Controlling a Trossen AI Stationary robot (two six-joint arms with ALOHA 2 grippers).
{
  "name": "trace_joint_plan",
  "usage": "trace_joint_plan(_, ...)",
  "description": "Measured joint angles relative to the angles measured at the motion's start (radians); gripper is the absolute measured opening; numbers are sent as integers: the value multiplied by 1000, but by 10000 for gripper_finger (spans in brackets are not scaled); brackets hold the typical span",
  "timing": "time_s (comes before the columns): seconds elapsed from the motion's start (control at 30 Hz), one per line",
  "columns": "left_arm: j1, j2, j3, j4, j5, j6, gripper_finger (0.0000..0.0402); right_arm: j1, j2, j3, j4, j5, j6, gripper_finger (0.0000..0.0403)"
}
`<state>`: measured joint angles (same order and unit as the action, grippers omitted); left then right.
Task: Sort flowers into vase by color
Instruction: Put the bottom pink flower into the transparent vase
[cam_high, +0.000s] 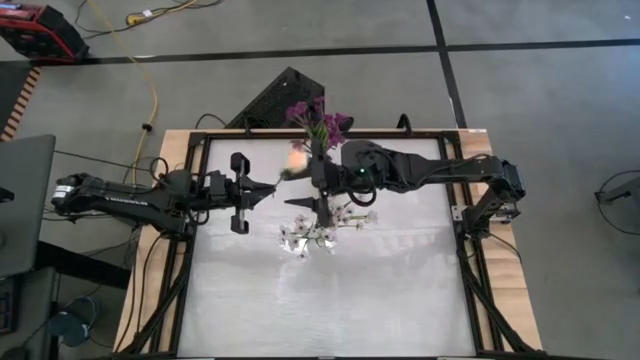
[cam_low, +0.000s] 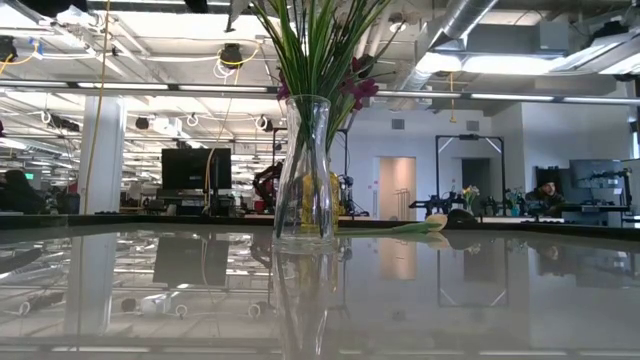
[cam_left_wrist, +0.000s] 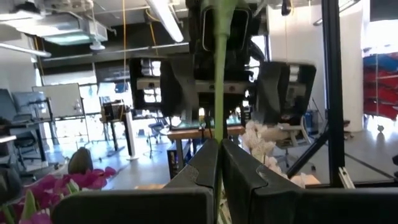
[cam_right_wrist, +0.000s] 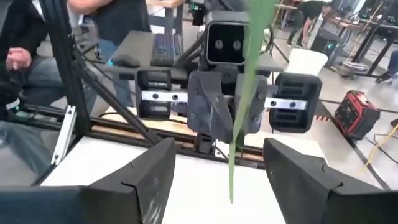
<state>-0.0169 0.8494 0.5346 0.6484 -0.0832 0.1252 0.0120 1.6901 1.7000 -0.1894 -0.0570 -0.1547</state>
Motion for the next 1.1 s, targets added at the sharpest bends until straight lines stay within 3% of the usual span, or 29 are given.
trace_joint_plan(0.57,0,56,0,-2,26,-33,0,6,0,0,104,30,-11,258)
trace_joint_plan(0.73,0,53,0,5,25,-28,0,8,0,0,92,31,-4,203)
trace_joint_plan(1.1,0,53,0,6,25,-15,0,8,0,0,90,32,-9,30)
